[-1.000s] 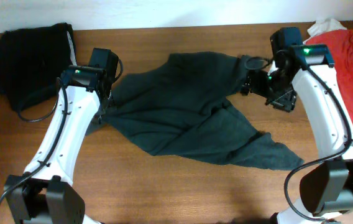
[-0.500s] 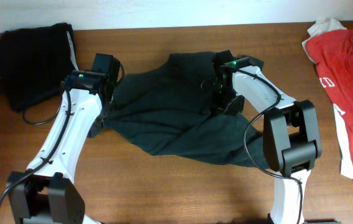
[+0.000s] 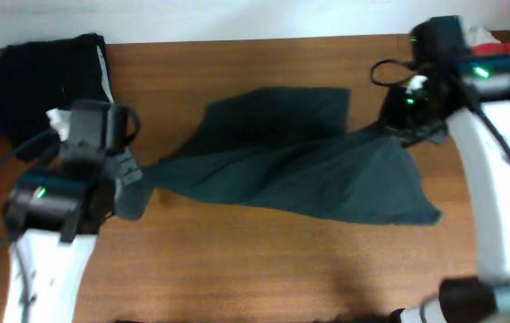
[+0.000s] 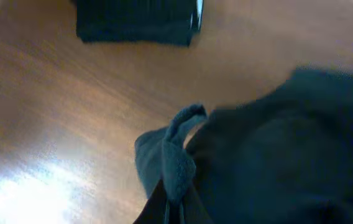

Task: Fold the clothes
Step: 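Lift the shirt with both grippers and stretch it apart horizontally, then lay the shirt down on the table and open both grippers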

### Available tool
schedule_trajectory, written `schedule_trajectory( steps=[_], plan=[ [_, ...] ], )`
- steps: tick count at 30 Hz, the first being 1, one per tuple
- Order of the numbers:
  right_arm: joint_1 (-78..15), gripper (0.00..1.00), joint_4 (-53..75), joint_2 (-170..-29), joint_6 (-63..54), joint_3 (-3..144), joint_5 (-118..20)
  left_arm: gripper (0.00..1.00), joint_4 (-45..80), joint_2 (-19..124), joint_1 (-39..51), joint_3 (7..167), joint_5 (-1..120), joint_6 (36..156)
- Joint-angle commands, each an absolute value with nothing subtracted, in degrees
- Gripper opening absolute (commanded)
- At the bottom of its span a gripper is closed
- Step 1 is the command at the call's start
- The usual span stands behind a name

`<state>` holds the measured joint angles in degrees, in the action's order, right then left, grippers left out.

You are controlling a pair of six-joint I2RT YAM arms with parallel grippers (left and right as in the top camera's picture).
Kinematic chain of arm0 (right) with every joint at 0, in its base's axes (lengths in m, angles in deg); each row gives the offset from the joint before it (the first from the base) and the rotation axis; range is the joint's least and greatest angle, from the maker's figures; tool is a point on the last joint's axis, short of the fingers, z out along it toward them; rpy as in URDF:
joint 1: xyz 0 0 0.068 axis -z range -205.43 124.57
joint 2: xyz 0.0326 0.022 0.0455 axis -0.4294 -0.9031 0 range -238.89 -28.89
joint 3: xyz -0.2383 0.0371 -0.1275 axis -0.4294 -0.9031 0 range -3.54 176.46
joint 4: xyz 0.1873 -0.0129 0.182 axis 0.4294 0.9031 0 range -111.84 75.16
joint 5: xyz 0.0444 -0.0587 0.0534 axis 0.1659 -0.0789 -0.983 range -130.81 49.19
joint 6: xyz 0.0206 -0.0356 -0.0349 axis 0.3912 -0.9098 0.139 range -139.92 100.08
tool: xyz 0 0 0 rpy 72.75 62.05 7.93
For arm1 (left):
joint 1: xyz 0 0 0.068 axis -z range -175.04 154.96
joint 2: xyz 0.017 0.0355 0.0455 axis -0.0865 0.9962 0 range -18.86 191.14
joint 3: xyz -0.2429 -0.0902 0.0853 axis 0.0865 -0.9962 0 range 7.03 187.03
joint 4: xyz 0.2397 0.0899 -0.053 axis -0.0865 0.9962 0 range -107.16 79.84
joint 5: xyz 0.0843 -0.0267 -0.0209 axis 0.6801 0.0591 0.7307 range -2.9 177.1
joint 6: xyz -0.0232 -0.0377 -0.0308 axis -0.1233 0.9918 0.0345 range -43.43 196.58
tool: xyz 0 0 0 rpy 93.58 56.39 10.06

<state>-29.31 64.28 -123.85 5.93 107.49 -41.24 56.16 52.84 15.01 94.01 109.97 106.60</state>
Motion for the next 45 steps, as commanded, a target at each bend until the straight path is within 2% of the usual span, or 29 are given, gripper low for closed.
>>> schedule_trajectory(
  steps=[1,4,6,9,12,13,15,18,20,22,26,28,31,33,35,36,39,40,41,42,43,45],
  plan=[
    [-27.3,0.04,67.6,-114.1,4.1,111.9,-40.1,0.01,60.2,45.8,14.9,102.0,110.5,107.4],
    [-23.9,0.04,72.5,-107.6,2.8,120.7,-40.1,0.01,62.5,41.3,14.9,108.3,110.5,107.4],
    [-22.6,0.04,70.9,-107.7,2.8,122.0,-40.1,0.01,60.2,42.3,14.9,108.2,110.4,107.4],
    [-22.6,0.04,64.0,-113.9,2.8,121.9,-40.1,0.01,53.7,52.7,14.9,108.2,110.1,106.4],
    [-22.8,0.04,54.1,-125.3,2.8,121.9,-46.5,0.01,39.1,71.6,14.9,109.8,107.5,102.2],
    [-22.8,0.04,51.3,-126.8,2.8,122.0,-49.2,0.01,38.9,75.0,14.9,113.0,106.8,100.8],
    [-21.9,0.04,47.0,-126.2,2.0,128.1,-50.9,0.01,41.0,79.3,14.9,130.4,106.7,94.6],
    [-15.0,0.04,52.1,-126.2,-0.2,148.8,-50.8,0.01,44.5,79.3,14.9,154.7,108.0,89.7],
    [-9.0,0.04,57.0,-126.2,-1.6,154.8,-51.9,0.01,45.3,79.3,14.9,161.6,110.8,88.5],
    [-8.9,0.04,61.9,-127.5,-3.7,153.1,-52.2,0.01,50.3,80.6,14.9,160.5,110.4,88.7],
    [-8.9,0.04,73.4,-133.6,-5.4,135.8,-52.2,0.01,69.5,92.5,14.9,150.5,110.5,99.1],
    [-8.9,0.04,75.5,-133.2,-8.1,132.8,-52.4,0.01,79.5,94.7,14.9,150.1,110.5,101.9],
    [-8.9,0.04,75.5,-129.4,-9.0,131.7,-52.1,0.01,79.5,89.4,14.9,149.8,101.7,97.0],
    [-8.9,0.04,75.5,-123.7,-9.1,126.3,-51.7,0.01,79.6,83.6,14.9,146.8,100.0,96.6],
    [-8.9,0.04,75.5,-117.7,-9.2,115.4,-51.0,0.01,79.5,77.2,14.9,138.8,97.4,96.6],
    [-8.9,0.04,75.5,-114.6,-9.2,108.3,-50.6,0.01,79.5,71.0,14.9,128.1,96.9,96.7],
    [-8.9,0.04,75.5,-111.3,-9.2,98.9,-50.2,0.01,79.5,63.3,14.9,113.8,93.4,97.7],
    [-8.9,0.08,75.5,-110.3,-9.2,94.0,-49.3,0.13,79.5,60.9,14.9,108.2,91.5,97.7],
    [-8.9,0.31,75.5,-110.3,-9.2,91.3,-47.7,0.42,79.6,59.5,14.9,103.1,90.9,97.7],
    [-8.9,0.68,75.5,-110.4,-9.2,89.6,-46.7,0.67,79.5,59.4,14.9,100.6,91.0,97.7],
    [-8.9,0.82,75.5,-110.5,-9.2,89.2,-46.1,0.82,79.4,60.1,14.9,99.0,91.0,97.7],
    [-8.9,0.89,74.8,-110.5,-9.2,89.3,-46.2,0.86,77.0,61.9,14.9,98.9,91.6,97.4]
  ],
)
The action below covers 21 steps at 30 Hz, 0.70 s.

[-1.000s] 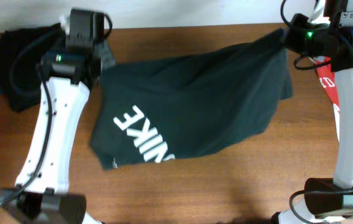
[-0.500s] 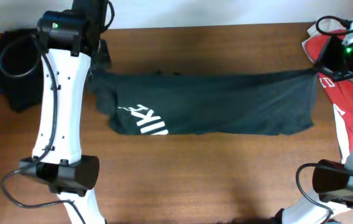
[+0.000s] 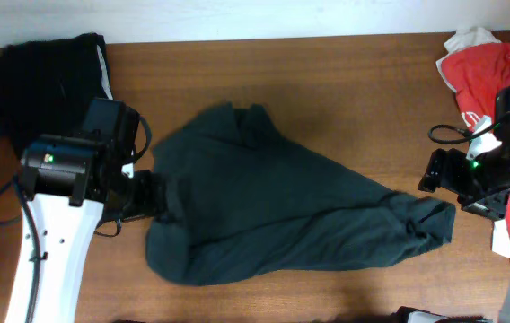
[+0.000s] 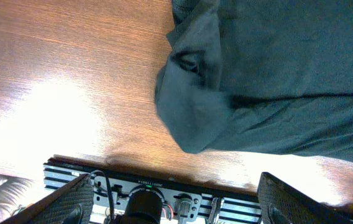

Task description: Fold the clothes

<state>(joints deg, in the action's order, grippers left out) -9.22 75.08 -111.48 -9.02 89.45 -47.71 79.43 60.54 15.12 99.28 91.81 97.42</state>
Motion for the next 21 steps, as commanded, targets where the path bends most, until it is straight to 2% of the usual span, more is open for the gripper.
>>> schedule_trajectory(
  steps=[1,2,5,9,12,13,15,19,21],
  plan=[
    [-8.9,0.94,73.7,-110.5,-9.1,89.3,-46.2,0.86,73.5,62.6,14.9,98.9,92.7,97.0],
    [-8.9,1.0,71.6,-110.6,-9.2,89.3,-46.2,0.84,67.9,63.9,14.9,98.9,92.7,94.6],
    [-8.9,0.99,67.4,-112.0,-9.0,89.2,-48.2,0.69,55.4,71.4,14.9,98.9,92.4,92.6],
    [-9.0,0.99,67.2,-113.9,-9.0,89.2,-48.3,0.69,40.7,89.1,14.3,98.9,93.1,84.8],
    [-9.0,0.99,67.0,-113.9,-9.0,89.2,-48.3,0.7,32.4,96.2,12.0,98.9,93.1,81.6],
    [-9.0,0.99,66.8,-113.9,-9.0,89.2,-48.3,0.75,30.2,97.8,11.3,98.9,93.1,79.8],
    [-9.0,0.99,66.8,-113.9,-9.0,89.2,-48.3,0.78,27.4,100.8,10.4,98.9,93.1,75.7],
    [-9.0,0.99,66.8,-113.9,-9.0,89.2,-48.0,0.78,24.1,107.8,10.0,98.9,92.9,70.4],
    [-9.0,0.99,66.6,-113.9,-9.0,89.2,-47.9,0.72,23.1,108.1,10.0,98.9,92.9,70.4]
  ],
)
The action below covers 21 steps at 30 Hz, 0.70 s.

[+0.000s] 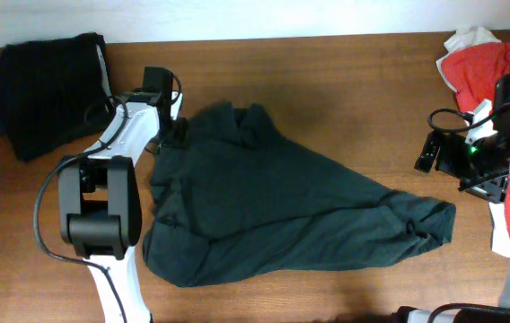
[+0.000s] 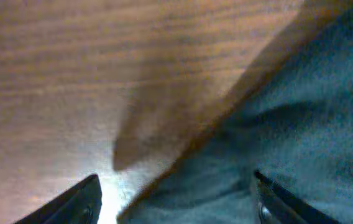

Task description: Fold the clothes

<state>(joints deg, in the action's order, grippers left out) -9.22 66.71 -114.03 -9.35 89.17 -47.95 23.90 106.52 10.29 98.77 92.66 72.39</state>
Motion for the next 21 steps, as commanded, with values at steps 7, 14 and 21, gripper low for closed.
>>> schedule_trajectory(
  steps=[7,14,21],
  plan=[
    [-9.0,0.99,66.6,-113.9,-9.0,89.2,-47.9,0.0,20.0,108.9,9.5,98.9,93.0,70.4],
    [-12.2,1.0,64.5,-114.0,-9.0,89.2,-47.9,0.21,17.7,108.8,-12.5,99.3,106.3,87.1],
    [-31.2,0.99,54.4,-126.9,-6.0,89.2,-48.1,0.99,38.9,103.1,-3.3,122.6,105.2,95.5]
  ],
)
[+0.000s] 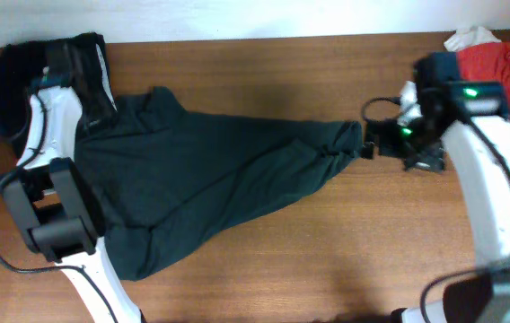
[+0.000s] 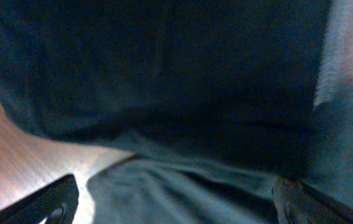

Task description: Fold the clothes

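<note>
A dark teal garment (image 1: 201, 170) lies stretched across the wooden table (image 1: 327, 260), from the upper left to a bunched tip at the right. That tip runs into my right gripper (image 1: 369, 146), which is shut on it. My left gripper (image 1: 92, 109) is at the garment's upper-left corner, beside a folded black garment (image 1: 21, 72). In the left wrist view the gripper (image 2: 176, 205) is open, its fingers (image 2: 55, 202) wide apart over teal cloth (image 2: 183, 186), with the black garment (image 2: 164, 62) just beyond.
A red and white garment (image 1: 506, 63) lies at the table's far right corner, behind my right arm. The left arm's base stands at the left front, on the teal garment's lower part. Bare wood shows along the front and the back middle.
The teal garment has shifted left and now stretches out narrow. My left gripper moved from the garment's top edge to the black garment. My right gripper moved left and now holds the right tip.
At first both grippers held the garment's ends, stretched across the table. Then it lay loose in the middle, the left gripper open beside it and the right gripper apart from it. The left gripper then reached its top edge; now the garment lies further left.
</note>
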### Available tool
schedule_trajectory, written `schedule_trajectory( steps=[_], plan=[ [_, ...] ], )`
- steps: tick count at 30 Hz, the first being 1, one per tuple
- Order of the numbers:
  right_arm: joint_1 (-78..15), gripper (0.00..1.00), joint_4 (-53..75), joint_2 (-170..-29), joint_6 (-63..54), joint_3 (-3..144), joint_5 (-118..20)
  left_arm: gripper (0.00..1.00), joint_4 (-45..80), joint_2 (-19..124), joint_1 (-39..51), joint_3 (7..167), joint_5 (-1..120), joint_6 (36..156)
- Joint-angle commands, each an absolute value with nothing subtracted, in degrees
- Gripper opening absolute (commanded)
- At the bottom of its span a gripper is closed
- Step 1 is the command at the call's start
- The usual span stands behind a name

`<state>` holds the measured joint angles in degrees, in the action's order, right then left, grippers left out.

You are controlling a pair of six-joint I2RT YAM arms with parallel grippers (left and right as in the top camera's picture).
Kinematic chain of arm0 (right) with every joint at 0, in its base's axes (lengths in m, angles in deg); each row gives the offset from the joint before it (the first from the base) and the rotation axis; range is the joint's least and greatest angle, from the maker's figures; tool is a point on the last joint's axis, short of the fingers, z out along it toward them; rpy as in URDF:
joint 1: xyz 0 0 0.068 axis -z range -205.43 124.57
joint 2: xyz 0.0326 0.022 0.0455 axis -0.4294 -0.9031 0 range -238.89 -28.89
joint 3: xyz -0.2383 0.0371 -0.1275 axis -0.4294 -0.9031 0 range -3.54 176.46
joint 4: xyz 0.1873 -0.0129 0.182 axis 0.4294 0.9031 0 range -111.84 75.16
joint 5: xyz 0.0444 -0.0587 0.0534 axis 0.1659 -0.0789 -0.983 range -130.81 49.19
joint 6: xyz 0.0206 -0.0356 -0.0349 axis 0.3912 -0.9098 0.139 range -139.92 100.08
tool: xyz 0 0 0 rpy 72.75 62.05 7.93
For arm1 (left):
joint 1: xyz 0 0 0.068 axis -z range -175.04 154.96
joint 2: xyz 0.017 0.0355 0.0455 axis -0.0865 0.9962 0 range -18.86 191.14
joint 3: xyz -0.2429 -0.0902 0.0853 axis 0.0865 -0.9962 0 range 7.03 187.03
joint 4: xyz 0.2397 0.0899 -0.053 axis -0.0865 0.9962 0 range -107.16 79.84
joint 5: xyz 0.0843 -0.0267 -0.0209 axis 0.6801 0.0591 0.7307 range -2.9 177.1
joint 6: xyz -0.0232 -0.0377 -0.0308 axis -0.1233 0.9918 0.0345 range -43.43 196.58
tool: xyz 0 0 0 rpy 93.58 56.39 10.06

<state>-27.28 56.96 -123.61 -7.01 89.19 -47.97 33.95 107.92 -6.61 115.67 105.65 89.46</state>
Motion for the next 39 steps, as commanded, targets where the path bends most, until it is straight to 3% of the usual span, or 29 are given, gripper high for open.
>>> schedule_trajectory(
  steps=[1,5,9,12,14,15,16,22,39],
  plan=[
    [-33.9,0.99,50.8,-129.6,-6.0,89.2,-48.1,0.99,41.7,101.6,-2.0,124.0,103.4,95.4],
    [-39.6,0.99,35.5,-139.7,-7.5,89.2,-47.8,0.99,60.7,99.9,0.6,124.0,92.5,95.4],
    [-40.1,0.99,30.3,-147.1,-9.2,89.2,-47.6,0.99,75.4,97.7,1.3,124.0,90.9,95.4],
    [-41.2,0.99,30.9,-147.5,-9.5,89.2,-47.6,0.99,79.4,88.8,6.7,124.0,91.5,95.4],
    [-42.6,0.98,31.2,-147.7,-10.1,89.2,-47.1,0.99,79.6,81.6,11.2,124.0,92.0,95.4],
    [-43.1,0.9,31.7,-148.2,-10.1,89.2,-46.3,0.99,79.6,78.5,13.3,123.7,91.8,95.4],
    [-43.2,0.89,31.9,-148.5,-10.1,89.2,-46.1,0.99,79.6,76.4,14.5,122.5,91.8,95.4],
    [-43.2,0.89,30.8,-149.3,-10.0,89.2,-46.2,0.99,79.5,66.3,15.3,113.1,90.9,95.4],
    [-48.7,0.87,22.3,-152.9,-8.5,89.2,-40.0,0.99,75.4,66.1,15.3,107.3,91.0,95.4]
  ],
)
